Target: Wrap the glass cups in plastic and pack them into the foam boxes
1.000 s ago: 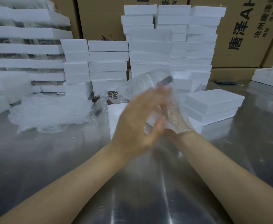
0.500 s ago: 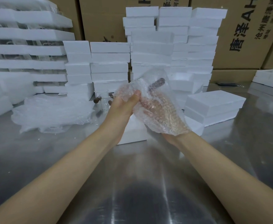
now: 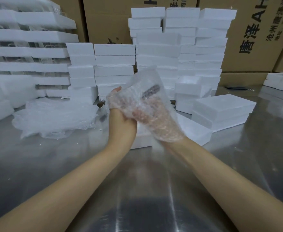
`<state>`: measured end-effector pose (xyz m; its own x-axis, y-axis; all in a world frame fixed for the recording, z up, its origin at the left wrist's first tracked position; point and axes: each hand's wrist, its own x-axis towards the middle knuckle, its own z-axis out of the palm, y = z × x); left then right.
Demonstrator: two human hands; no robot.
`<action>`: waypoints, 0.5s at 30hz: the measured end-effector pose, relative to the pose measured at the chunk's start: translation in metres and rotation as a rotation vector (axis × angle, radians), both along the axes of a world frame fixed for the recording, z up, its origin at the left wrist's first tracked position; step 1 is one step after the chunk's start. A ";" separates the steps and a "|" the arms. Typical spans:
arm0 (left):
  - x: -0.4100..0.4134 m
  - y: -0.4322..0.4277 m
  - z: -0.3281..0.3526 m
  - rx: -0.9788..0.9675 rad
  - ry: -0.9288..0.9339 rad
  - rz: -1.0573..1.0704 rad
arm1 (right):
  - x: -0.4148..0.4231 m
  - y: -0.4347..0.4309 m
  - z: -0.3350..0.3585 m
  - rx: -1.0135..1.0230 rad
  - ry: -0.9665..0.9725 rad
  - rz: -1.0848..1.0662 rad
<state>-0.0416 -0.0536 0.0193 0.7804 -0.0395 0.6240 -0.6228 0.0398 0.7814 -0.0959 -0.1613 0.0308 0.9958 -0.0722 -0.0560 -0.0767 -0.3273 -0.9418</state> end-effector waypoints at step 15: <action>0.033 0.031 0.023 -0.695 0.567 0.069 | -0.004 0.012 0.005 -0.089 -0.588 0.160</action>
<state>-0.0089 -0.0227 0.0422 0.9651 0.2617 0.0099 -0.1693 0.5949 0.7858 -0.0999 -0.1496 0.0353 0.8569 0.1014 0.5054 0.5039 -0.3709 -0.7800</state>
